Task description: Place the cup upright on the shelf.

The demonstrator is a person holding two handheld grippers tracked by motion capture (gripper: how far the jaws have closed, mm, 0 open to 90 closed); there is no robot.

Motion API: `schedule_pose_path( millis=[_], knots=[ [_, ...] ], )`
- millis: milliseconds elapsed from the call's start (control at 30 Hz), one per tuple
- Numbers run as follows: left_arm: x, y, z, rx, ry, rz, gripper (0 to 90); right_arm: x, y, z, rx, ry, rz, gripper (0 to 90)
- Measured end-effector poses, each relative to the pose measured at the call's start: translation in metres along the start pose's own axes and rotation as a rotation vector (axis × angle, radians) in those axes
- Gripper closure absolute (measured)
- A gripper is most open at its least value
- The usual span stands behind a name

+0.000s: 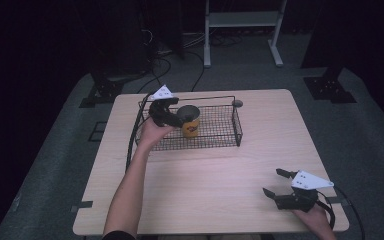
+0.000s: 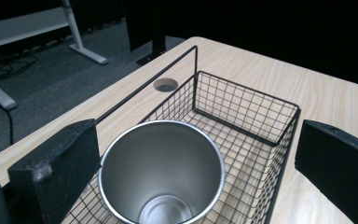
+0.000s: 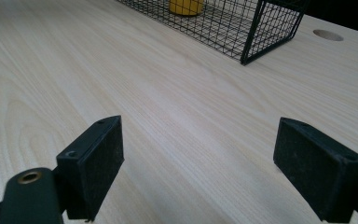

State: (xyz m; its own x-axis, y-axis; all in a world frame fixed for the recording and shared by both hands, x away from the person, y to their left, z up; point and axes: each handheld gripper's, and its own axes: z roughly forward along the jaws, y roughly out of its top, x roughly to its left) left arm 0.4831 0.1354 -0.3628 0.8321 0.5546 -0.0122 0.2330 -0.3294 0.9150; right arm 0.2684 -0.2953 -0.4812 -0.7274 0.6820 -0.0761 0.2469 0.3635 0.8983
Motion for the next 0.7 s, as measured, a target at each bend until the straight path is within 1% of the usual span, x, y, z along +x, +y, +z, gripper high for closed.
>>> schedule_pose_path(
  millis=[167, 200, 333, 433, 500, 533, 600, 700],
  knots=[
    [-0.006, -0.001, -0.004, -0.016, -0.013, 0.003, 0.0, 0.0, 0.0, 0.0, 0.0, -0.001, -0.001, 15.0],
    [-0.007, -0.001, -0.005, -0.012, -0.017, 0.003, 0.0, 0.0, 0.0, 0.0, 0.001, -0.001, -0.001, 15.0],
    [-0.013, -0.004, -0.007, -0.018, -0.013, 0.014, 0.0, 0.001, 0.0, 0.0, 0.003, -0.002, -0.004, 15.0],
    [-0.014, -0.008, -0.009, -0.024, -0.016, 0.007, 0.0, 0.001, 0.0, 0.0, 0.004, -0.003, -0.005, 15.0],
    [-0.013, -0.01, -0.009, -0.016, -0.021, 0.0, 0.0, 0.001, 0.0, 0.0, 0.004, -0.003, -0.005, 15.0],
    [-0.014, -0.012, -0.01, -0.022, -0.014, 0.002, 0.0, 0.001, 0.0, 0.0, 0.005, -0.004, -0.005, 15.0],
    [-0.014, -0.014, -0.012, -0.033, -0.014, -0.007, 0.0, 0.001, 0.0, 0.0, 0.005, -0.004, -0.005, 14.9],
    [-0.016, -0.018, -0.016, -0.036, -0.011, -0.008, 0.0, 0.001, 0.0, 0.0, 0.005, -0.005, -0.005, 15.0]
  ],
)
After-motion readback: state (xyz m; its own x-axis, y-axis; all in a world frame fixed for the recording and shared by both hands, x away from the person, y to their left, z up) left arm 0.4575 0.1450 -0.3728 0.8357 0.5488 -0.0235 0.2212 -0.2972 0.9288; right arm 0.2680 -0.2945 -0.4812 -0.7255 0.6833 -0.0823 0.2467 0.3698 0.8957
